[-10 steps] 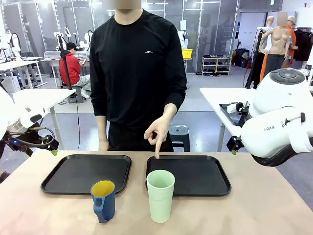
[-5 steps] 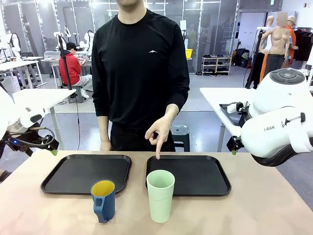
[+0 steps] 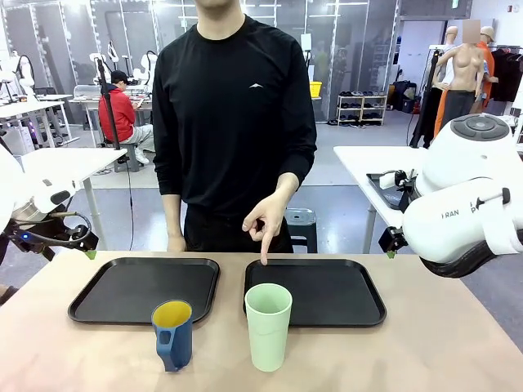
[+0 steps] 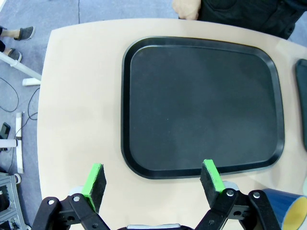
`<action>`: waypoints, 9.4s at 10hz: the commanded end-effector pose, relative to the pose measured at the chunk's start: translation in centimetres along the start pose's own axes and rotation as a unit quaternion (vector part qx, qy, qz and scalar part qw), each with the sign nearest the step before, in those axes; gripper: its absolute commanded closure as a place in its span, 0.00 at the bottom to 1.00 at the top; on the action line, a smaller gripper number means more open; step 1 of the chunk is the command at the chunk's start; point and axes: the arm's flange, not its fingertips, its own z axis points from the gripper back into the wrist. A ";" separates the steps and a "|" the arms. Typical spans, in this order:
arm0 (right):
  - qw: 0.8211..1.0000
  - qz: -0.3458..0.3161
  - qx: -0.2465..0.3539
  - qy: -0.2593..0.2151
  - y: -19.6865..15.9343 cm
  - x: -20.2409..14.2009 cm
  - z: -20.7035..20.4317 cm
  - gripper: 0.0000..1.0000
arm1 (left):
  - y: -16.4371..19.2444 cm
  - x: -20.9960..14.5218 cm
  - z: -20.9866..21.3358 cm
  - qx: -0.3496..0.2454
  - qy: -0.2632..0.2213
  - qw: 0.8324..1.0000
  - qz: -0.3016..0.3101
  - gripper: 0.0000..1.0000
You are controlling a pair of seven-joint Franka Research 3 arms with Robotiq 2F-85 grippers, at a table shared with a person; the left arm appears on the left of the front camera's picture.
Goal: Sort and store the cups by type.
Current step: Pick up the Reusable plastic cup.
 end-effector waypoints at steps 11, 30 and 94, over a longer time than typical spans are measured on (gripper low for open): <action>0.926 0.372 0.026 0.057 1.8 -7.8 3.4 0.00 | 0.0 0.0 0.0 0.000 0.000 1.000 0.000 0.00; 0.727 0.596 0.301 -0.163 5.7 -10.3 -2.4 0.00 | 0.0 0.0 0.0 0.000 0.000 1.000 0.000 0.00; 0.583 0.404 0.622 -0.332 17.1 -7.0 -9.2 0.55 | 0.0 0.0 0.0 0.000 0.000 1.000 0.000 0.00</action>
